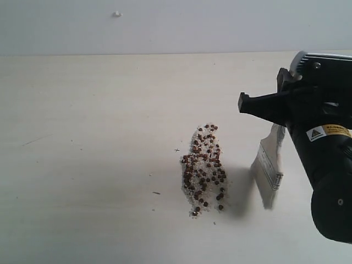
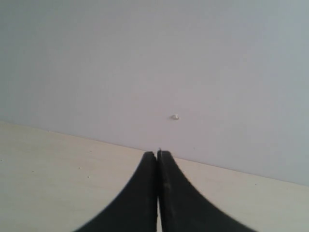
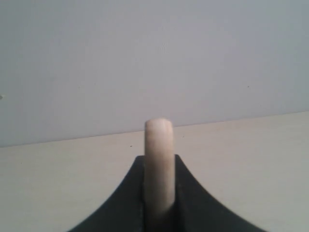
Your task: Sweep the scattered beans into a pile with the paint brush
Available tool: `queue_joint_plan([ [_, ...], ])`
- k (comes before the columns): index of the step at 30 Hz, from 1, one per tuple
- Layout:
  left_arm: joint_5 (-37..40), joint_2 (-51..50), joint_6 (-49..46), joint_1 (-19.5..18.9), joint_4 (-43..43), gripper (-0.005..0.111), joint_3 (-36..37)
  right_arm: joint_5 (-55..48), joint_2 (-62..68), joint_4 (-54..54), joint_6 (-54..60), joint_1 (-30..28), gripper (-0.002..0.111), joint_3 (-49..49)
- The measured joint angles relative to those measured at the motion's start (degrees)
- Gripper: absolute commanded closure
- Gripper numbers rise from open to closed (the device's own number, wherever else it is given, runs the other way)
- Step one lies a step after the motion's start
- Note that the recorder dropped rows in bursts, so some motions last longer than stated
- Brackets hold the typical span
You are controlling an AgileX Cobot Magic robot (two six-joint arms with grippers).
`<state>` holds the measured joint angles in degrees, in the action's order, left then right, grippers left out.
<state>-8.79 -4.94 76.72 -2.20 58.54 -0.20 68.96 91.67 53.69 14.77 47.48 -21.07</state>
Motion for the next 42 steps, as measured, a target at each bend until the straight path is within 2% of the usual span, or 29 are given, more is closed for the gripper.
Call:
queue_joint_plan([
  [8, 0.0, 0.0, 0.0, 0.0, 0.0, 0.107, 0.0, 0.2, 1.1, 4.1, 3.7, 0.0, 0.108, 0.0],
  [22, 0.0, 0.0, 0.0, 0.0, 0.0, 0.107, 0.0, 0.2, 0.1, 4.5, 4.1, 0.0, 0.108, 0.0],
  [27, 0.0, 0.0, 0.0, 0.0, 0.0, 0.107, 0.0, 0.2, -1.0, -4.6, 9.7, -0.4, 0.108, 0.6],
  [33, 0.0, 0.0, 0.0, 0.0, 0.0, 0.107, 0.0, -0.2, -1.9, -14.5, 13.6, -6.2, 0.108, -0.6],
  [39, 0.0, 0.0, 0.0, 0.0, 0.0, 0.107, 0.0, -3.7, -1.9, -30.8, 5.3, -16.5, 0.108, -1.2],
  [42, 0.0, 0.0, 0.0, 0.0, 0.0, 0.107, 0.0, -8.9, -1.9, -41.7, -0.6, -22.5, 0.108, -3.9],
])
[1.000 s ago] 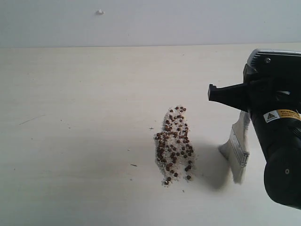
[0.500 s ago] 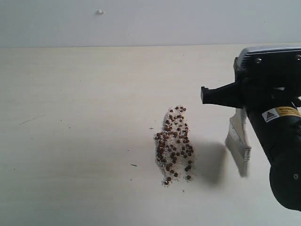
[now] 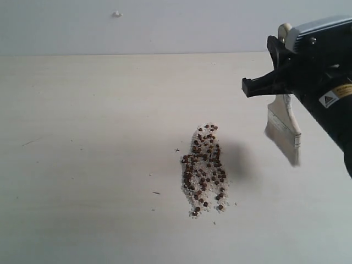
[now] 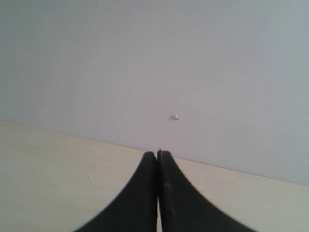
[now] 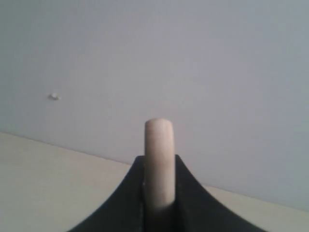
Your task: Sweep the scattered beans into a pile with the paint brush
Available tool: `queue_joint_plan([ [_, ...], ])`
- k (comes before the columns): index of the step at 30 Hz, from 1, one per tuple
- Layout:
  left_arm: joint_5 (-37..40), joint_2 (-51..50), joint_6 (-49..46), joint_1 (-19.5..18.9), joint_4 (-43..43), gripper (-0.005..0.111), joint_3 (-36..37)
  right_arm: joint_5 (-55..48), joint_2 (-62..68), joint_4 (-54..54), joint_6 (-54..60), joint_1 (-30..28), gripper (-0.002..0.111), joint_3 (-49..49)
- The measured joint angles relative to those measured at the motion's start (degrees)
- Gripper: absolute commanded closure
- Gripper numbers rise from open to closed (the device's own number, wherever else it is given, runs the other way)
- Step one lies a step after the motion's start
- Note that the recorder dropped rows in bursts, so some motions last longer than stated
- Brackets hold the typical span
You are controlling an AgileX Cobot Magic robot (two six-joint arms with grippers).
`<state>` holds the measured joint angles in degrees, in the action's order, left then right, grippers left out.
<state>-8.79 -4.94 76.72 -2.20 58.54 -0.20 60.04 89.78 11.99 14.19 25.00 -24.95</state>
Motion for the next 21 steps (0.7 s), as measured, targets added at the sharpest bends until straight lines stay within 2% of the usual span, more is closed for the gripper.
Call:
queue_joint_plan([
  [4, 0.0, 0.0, 0.0, 0.0, 0.0, 0.107, 0.0, -5.5, 0.2, -16.6, -9.4, -6.9, 0.108, -5.1],
  [11, 0.0, 0.0, 0.0, 0.0, 0.0, 0.107, 0.0, -6.2, 5.6, -35.8, -25.6, -13.2, 0.108, -15.6],
  [15, 0.0, 0.0, 0.0, 0.0, 0.0, 0.107, 0.0, -0.5, 11.8, -44.9, -33.9, -15.9, 0.108, -21.2],
  [21, 0.0, 0.0, 0.0, 0.0, 0.0, 0.107, 0.0, 7.9, 22.7, -51.3, -44.6, -19.4, 0.108, -30.0],
])
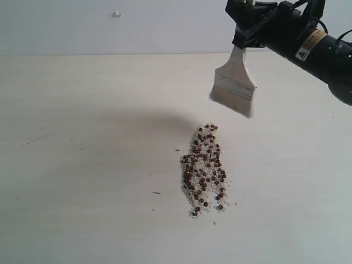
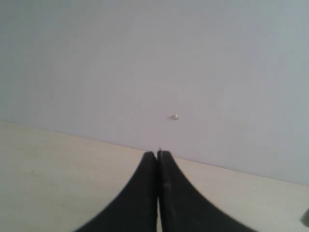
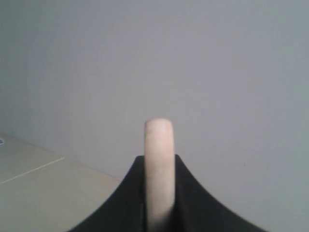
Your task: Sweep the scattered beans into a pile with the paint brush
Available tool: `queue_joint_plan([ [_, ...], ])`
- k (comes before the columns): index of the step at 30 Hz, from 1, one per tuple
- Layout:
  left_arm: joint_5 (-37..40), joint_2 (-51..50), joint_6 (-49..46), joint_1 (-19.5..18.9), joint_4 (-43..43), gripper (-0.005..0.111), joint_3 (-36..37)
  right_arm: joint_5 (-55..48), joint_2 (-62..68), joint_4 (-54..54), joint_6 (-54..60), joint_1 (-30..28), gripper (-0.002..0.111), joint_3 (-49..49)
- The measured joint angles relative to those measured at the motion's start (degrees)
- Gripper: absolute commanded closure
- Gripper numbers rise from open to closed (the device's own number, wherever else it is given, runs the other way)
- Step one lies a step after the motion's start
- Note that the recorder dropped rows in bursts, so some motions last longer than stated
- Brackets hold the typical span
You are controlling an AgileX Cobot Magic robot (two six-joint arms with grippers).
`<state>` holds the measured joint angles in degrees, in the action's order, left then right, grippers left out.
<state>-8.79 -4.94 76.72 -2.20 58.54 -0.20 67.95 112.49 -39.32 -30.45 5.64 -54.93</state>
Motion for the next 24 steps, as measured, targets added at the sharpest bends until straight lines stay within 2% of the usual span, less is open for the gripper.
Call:
queue_joint_plan([
  [11, 0.0, 0.0, 0.0, 0.0, 0.0, 0.107, 0.0, 0.6, 13.8, -13.1, -14.6, -1.3, 0.108, -18.8],
  [16, 0.0, 0.0, 0.0, 0.0, 0.0, 0.107, 0.0, 0.8, 14.5, -13.2, -18.6, -1.4, 0.108, -19.8],
  [24, 0.0, 0.0, 0.0, 0.0, 0.0, 0.107, 0.0, 0.8, 14.8, -14.6, -16.2, -1.6, 0.108, -19.9],
])
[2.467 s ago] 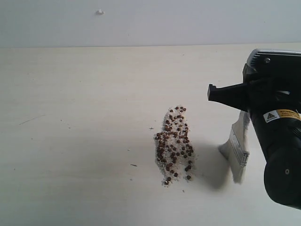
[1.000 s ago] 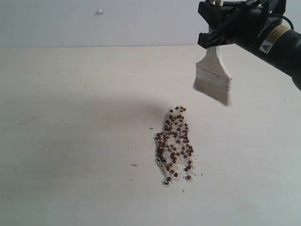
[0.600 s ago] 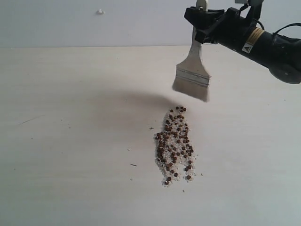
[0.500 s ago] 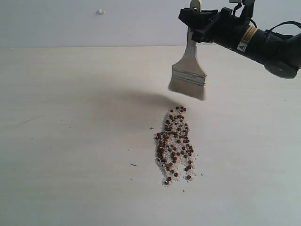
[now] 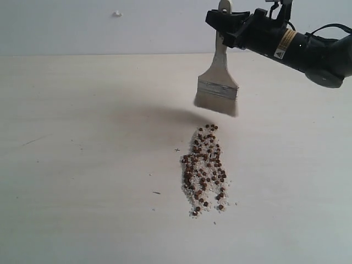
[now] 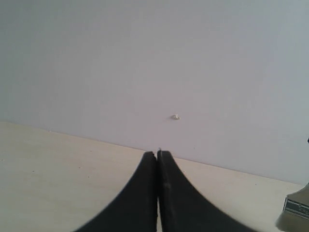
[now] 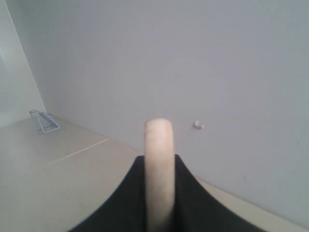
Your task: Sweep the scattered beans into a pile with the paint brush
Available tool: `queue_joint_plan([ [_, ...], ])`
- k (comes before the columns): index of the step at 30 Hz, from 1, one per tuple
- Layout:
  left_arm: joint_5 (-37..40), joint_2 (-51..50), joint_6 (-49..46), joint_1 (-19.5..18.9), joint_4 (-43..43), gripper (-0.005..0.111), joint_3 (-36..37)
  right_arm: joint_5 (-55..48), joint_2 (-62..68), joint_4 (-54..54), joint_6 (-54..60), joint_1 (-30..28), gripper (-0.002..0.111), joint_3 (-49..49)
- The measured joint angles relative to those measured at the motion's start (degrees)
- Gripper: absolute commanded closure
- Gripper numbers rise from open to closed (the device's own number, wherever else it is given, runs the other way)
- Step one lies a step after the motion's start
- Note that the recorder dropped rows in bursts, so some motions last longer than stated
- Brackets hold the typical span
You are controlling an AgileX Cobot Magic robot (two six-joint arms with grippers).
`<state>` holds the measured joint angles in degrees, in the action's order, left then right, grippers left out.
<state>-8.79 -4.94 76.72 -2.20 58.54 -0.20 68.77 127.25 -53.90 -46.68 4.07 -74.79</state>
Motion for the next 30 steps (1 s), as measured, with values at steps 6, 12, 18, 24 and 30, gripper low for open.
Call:
queue_joint_plan([
  [6, 0.0, 0.0, 0.0, 0.0, 0.0, 0.107, 0.0, 0.5, 4.3, -4.6, -1.3, -1.4, 0.108, -4.3],
  [12, 0.0, 0.0, 0.0, 0.0, 0.0, 0.107, 0.0, 1.3, 7.9, -7.0, -6.2, -2.2, 0.108, -7.6],
  [18, 0.0, 0.0, 0.0, 0.0, 0.0, 0.107, 0.0, 1.8, 9.0, -9.1, -13.7, -2.2, 0.108, -7.9],
  [24, 0.0, 0.0, 0.0, 0.0, 0.0, 0.107, 0.0, 1.5, 9.2, -12.6, -21.5, -2.2, 0.108, -7.9],
  [30, 0.0, 0.0, 0.0, 0.0, 0.0, 0.107, 0.0, 1.5, 9.2, -16.0, -24.6, -1.9, 0.108, -7.9],
])
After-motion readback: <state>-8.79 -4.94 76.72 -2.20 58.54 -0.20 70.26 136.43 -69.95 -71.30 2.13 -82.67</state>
